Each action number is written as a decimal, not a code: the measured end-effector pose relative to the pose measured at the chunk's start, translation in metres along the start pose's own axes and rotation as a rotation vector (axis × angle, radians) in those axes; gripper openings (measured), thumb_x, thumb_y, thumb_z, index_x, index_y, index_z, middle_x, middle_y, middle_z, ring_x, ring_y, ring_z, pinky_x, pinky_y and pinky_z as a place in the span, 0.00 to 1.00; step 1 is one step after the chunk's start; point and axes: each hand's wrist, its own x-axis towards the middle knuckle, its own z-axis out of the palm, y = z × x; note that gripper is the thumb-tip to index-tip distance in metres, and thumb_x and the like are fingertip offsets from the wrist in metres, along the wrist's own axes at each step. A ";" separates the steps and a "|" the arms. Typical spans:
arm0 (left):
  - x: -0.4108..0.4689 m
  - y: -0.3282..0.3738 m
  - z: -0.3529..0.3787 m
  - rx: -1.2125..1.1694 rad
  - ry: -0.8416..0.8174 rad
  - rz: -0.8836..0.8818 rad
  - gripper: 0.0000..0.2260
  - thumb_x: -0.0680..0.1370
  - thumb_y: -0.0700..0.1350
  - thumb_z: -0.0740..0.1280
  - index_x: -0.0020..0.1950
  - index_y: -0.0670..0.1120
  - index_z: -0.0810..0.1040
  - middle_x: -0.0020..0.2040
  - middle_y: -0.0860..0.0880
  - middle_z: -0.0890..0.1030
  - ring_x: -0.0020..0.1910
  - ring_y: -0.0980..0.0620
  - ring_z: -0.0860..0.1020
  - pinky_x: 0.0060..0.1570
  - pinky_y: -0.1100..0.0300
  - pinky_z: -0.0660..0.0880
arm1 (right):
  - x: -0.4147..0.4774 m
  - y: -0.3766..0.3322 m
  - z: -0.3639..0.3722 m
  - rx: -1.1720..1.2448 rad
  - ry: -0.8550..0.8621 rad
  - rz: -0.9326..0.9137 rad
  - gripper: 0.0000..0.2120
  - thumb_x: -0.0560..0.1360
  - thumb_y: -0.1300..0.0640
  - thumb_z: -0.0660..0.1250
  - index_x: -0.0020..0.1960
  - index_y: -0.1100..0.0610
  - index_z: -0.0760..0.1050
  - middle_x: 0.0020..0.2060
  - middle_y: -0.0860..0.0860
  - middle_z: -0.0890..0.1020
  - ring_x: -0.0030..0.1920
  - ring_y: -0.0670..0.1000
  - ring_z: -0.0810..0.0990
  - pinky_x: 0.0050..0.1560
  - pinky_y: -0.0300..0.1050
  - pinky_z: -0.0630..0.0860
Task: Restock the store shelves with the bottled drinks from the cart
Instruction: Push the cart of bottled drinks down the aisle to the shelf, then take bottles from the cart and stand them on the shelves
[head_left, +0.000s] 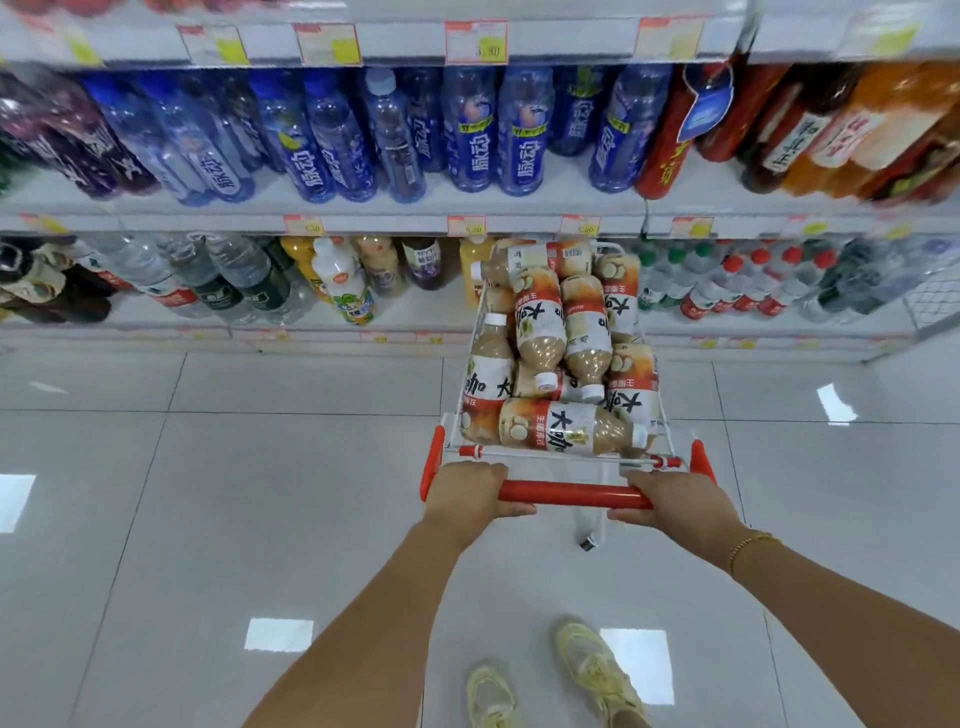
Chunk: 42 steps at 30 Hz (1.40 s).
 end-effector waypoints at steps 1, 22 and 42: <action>0.005 0.003 -0.003 0.004 0.010 -0.001 0.26 0.71 0.69 0.59 0.48 0.46 0.73 0.44 0.48 0.80 0.45 0.49 0.79 0.43 0.56 0.73 | 0.003 0.006 -0.004 -0.011 -0.002 0.004 0.30 0.70 0.29 0.51 0.59 0.49 0.71 0.49 0.46 0.82 0.48 0.47 0.80 0.51 0.43 0.76; 0.108 0.055 -0.109 -0.805 0.208 -0.465 0.15 0.74 0.53 0.68 0.53 0.43 0.76 0.46 0.47 0.80 0.48 0.48 0.79 0.42 0.61 0.70 | 0.036 0.051 -0.062 1.134 0.191 0.784 0.19 0.70 0.48 0.72 0.53 0.59 0.71 0.42 0.55 0.79 0.37 0.51 0.77 0.32 0.36 0.67; 0.121 0.071 -0.238 -0.684 -0.086 -0.713 0.10 0.76 0.40 0.64 0.52 0.34 0.75 0.39 0.40 0.80 0.37 0.43 0.83 0.35 0.55 0.81 | 0.063 0.020 -0.165 0.840 0.110 0.250 0.11 0.71 0.52 0.67 0.45 0.55 0.66 0.39 0.53 0.78 0.40 0.54 0.78 0.34 0.41 0.66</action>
